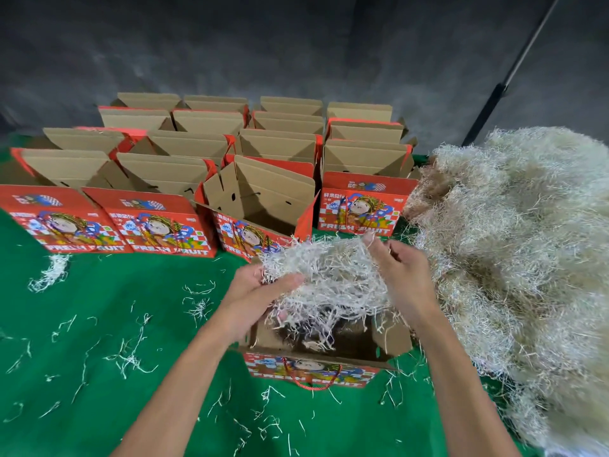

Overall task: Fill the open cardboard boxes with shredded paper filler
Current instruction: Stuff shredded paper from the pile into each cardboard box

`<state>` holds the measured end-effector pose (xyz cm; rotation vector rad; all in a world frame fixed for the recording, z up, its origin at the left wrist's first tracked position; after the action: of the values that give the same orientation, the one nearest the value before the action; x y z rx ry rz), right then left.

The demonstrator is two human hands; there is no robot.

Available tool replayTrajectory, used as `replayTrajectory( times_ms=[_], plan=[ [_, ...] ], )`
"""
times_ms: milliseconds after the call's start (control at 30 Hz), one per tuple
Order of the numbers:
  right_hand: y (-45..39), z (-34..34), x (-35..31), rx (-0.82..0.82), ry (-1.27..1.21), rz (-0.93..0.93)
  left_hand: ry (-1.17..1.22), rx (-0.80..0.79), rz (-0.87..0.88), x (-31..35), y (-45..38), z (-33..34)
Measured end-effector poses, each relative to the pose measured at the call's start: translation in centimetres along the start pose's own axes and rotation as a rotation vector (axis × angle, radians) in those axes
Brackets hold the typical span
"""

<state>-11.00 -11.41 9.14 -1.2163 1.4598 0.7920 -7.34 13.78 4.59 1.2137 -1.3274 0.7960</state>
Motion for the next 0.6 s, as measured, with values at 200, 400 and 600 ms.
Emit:
replayTrajectory(
  times_ms=[200, 400, 600],
  plan=[
    [1.2, 1.9, 3.1, -0.408, 0.524, 0.045, -0.706, -0.282, -0.128, -1.7, 0.6, 0.4],
    [-0.4, 1.7, 2.0, -0.121, 0.647, -0.052, -0.733, -0.070, -0.047, 0.9, -0.3, -0.5],
    [-2.0, 3.8, 3.9, -0.173, 0.732, -0.011, -0.767, 0.010, 0.250, 2.7, -3.8, 2.8]
  ],
)
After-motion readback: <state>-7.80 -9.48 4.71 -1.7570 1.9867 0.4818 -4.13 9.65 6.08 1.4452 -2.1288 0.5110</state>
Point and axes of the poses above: each hand's wrist, its own y-axis away from the middle knuckle, its own z-axis out of the palm, x = y × z, the point moved 6 cm from there along -y, towards the middle knuckle, and after that the axes turned 1 degree about x, right-handed, at the moved point
